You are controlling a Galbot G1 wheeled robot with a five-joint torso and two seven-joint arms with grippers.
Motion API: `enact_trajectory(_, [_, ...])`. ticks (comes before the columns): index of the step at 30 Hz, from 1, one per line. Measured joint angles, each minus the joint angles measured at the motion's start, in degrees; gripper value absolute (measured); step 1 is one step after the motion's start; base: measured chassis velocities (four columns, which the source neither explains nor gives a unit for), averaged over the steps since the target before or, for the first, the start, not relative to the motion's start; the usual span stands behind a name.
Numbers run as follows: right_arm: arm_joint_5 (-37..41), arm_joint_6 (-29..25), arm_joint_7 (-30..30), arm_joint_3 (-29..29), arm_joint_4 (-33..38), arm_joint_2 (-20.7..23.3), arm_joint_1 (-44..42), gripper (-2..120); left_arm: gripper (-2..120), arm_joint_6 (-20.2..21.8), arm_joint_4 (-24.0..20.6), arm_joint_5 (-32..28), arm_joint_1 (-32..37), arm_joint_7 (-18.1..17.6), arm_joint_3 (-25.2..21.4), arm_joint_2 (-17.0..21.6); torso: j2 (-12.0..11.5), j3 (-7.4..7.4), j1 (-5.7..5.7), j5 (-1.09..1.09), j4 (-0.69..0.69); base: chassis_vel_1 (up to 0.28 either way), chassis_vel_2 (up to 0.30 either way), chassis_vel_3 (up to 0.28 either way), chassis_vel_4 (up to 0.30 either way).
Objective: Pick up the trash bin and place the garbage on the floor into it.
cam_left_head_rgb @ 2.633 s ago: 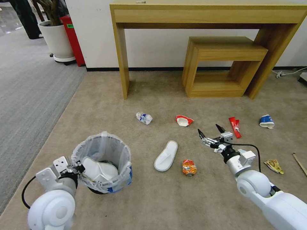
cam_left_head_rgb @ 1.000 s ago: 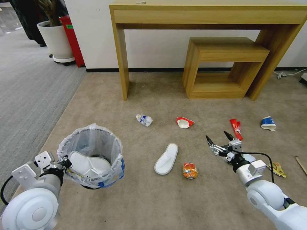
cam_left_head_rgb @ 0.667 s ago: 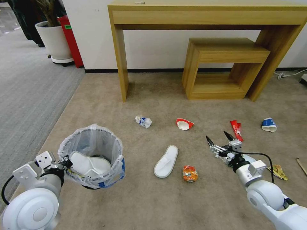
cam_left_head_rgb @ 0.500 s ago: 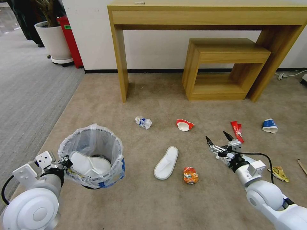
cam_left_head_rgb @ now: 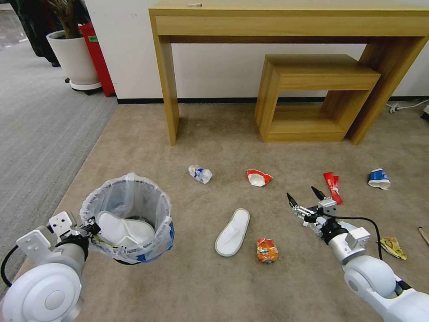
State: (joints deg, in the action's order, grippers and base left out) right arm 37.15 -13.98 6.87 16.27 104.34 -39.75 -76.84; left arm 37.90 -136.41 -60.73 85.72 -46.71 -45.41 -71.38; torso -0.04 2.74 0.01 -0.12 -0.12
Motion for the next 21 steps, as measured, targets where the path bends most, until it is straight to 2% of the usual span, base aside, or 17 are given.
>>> enact_trajectory(21, [-0.21, -0.2, -0.14, -0.75, -0.63, -0.04, 0.38, 85, 1, -0.08, 0.14, 0.17, -0.09, -0.01, 0.24, -0.27, 0.0, 0.0, 0.0, 0.0, 0.0, -0.006, 0.005, 0.005, -0.005])
